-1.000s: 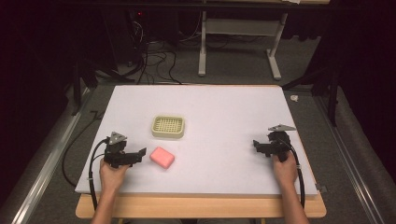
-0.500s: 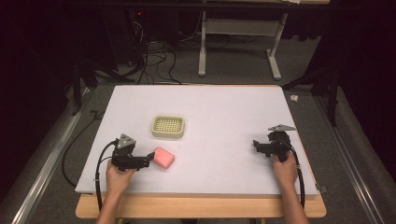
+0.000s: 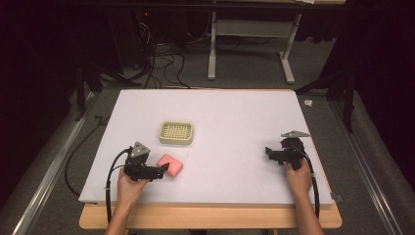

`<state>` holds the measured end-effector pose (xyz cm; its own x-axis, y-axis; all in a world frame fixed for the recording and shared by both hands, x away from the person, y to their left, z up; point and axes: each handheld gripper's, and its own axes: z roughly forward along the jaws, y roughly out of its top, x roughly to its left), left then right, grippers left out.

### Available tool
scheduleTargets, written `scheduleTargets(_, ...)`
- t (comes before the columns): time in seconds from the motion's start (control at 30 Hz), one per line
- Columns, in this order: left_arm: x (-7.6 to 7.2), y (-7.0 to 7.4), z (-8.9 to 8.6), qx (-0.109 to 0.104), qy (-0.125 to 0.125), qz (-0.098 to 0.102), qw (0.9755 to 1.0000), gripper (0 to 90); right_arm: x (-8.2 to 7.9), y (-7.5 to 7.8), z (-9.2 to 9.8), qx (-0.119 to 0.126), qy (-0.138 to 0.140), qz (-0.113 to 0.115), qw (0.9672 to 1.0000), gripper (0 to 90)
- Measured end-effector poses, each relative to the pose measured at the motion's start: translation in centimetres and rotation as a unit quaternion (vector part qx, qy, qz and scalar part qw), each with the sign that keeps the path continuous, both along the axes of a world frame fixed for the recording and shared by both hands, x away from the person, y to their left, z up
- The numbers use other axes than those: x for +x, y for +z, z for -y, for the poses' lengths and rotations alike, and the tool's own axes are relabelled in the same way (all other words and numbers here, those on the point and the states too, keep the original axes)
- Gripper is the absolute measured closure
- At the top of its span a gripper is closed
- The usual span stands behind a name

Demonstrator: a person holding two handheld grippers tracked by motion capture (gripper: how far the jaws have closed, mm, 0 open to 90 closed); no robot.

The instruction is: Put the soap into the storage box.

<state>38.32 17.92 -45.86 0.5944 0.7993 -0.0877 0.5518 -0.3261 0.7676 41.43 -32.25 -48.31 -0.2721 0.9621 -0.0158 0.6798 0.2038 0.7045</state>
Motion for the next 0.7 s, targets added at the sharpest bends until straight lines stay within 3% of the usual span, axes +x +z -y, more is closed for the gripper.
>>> scheduleTargets(0.7,0.2,-0.9,2.8,0.022,-0.024,-0.008,0.9994,1.9,0.0,0.0,0.0,0.000,0.000,0.000,1.0000,13.5)
